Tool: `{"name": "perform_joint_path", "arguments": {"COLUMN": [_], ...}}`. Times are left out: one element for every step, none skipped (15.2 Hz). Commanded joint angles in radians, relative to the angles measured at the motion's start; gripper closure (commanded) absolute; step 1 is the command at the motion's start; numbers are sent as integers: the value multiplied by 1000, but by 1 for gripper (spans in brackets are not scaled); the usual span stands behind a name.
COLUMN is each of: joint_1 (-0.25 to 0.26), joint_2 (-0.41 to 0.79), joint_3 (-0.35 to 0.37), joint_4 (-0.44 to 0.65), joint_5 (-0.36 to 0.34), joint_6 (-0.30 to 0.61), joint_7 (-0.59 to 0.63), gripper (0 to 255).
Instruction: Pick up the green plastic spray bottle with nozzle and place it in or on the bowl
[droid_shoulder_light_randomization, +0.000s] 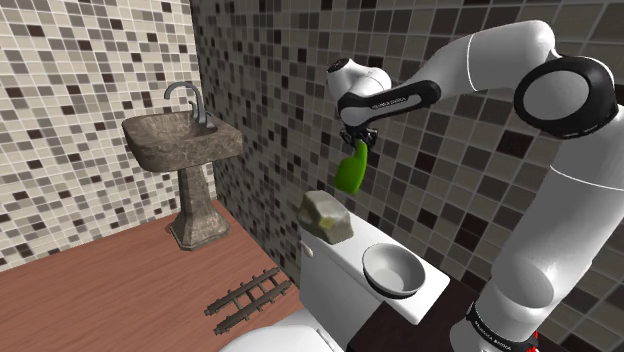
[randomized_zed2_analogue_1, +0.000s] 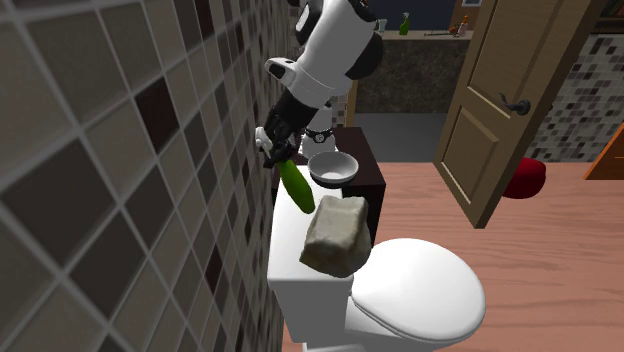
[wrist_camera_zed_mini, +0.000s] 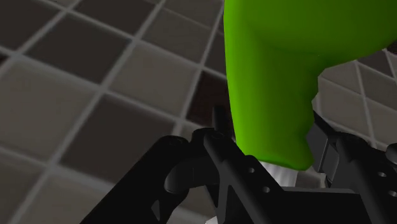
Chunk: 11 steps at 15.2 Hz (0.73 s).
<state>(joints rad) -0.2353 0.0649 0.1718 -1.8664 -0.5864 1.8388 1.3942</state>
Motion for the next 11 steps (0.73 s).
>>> {"name": "perform_joint_path", "arguments": {"joint_1": [4, 8, 13, 18, 24, 30, 37, 44, 52, 61, 70], "joint_2": [-82, -118, -155, -192, -228, -265, -301, -337, -373, -410, -446], "joint_3": [6, 10, 14, 18, 22, 26, 31, 35, 39, 44, 49], "joint_4": [-91, -130, -168, -204, -239, -273, -305, -337, -367, -396, -424], "joint_5": [14, 21, 29, 38, 47, 56, 66, 77, 88, 99, 111], "joint_6": [6, 6, 4, 2, -2, -7, -12, -19, -27, -37, -47], "joint_7": [11, 16, 22, 26, 31, 35, 38, 41, 44, 47, 50], "gripper": [255, 255, 255, 255, 255, 255, 255, 255, 255, 255, 255]}}
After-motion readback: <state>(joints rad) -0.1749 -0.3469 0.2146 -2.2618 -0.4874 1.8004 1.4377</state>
